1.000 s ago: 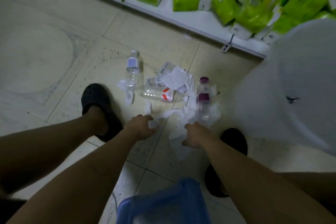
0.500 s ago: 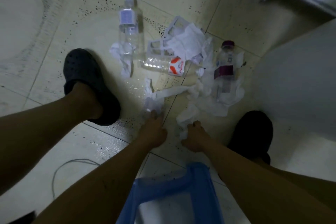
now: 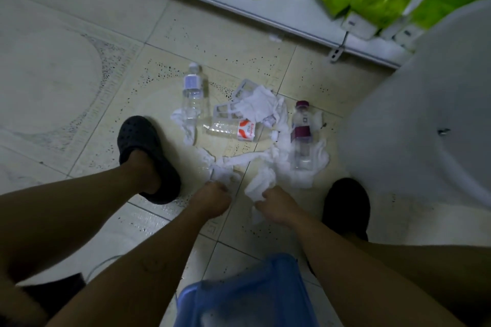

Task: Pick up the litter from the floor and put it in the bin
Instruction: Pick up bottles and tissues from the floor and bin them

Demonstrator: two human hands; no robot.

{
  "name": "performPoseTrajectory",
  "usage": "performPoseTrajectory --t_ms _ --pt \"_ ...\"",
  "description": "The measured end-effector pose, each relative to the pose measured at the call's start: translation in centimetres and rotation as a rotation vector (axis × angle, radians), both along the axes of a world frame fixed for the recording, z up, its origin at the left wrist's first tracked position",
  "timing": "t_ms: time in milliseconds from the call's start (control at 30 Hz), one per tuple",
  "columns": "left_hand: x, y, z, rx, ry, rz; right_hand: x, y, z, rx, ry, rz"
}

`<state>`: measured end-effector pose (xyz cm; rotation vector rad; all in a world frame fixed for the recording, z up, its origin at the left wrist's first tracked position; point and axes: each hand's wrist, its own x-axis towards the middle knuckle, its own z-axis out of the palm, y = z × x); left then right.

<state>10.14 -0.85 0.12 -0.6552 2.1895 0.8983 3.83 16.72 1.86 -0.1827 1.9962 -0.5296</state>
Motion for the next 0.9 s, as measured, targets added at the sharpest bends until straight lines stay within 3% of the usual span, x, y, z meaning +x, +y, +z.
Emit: performPoseTrajectory --t_ms 333,433,500,567,700,800,900 --pt "-1.3 -2.8 -3.4 0.096 -0.025 0.144 0.1 -1.0 -5.5 0.007 -0.156 -0.03" --pt "-1.8 -2.5 -5.3 0.038 -0.157 0.005 -1.4 -1.9 -6.4 -0.013 -0.147 -0.049" --pt "-2.0 -2.0 -6.0 0.06 -0.196 0.099 -2.1 -2.5 -6.6 -0.05 -0.161 -0.097" --pt "-2.3 -1.6 -5.9 0.145 -0.154 0.284 -2.2 -3.0 -6.7 -0.09 -0.205 -0.129" --pt "-1.7 -1.5 -5.5 0.23 -0.068 0.363 -1.6 -3.2 -6.4 -0.123 -0.291 -0.241" --pt "-1.0 -1.9 -4.6 0.188 -0.037 0.483 -1.3 -3.0 -5.6 -0.079 -0.289 -0.289" --pt "-1.8 -2.7 -2.5 0.155 0.02 0.465 -1.9 -2.1 -4.4 0.024 -0.219 -0.273"
